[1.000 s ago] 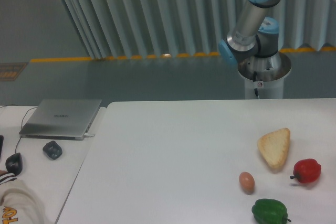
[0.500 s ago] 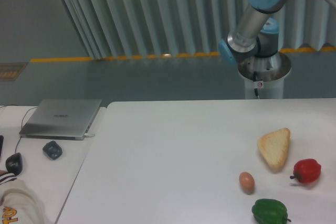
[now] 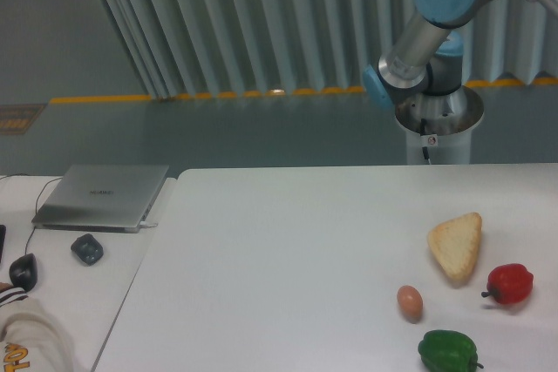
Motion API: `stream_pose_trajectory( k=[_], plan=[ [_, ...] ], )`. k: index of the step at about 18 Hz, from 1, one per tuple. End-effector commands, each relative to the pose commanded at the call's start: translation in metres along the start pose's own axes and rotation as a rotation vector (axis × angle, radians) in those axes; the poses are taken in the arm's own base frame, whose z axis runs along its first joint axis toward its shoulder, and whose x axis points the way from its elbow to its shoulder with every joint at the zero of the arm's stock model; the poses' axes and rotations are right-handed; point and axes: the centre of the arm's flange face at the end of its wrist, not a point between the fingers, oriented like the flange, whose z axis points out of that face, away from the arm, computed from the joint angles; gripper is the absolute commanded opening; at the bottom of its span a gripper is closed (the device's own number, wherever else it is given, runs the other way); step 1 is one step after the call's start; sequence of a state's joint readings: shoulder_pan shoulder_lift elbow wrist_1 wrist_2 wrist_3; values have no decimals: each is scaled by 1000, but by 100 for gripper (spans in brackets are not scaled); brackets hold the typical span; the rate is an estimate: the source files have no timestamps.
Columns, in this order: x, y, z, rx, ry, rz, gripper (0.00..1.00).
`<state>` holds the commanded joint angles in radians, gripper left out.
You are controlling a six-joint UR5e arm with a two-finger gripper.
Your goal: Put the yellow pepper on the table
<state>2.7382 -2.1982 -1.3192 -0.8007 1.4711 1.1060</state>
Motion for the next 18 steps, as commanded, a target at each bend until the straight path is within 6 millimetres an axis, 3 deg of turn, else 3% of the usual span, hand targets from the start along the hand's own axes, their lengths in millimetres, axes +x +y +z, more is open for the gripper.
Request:
stream_pose_trajectory(
  k=[5, 18],
  plan=[
    [5, 6, 13, -13, 22, -4, 100],
    [5, 7, 15, -13, 24, -10, 100]
  ],
)
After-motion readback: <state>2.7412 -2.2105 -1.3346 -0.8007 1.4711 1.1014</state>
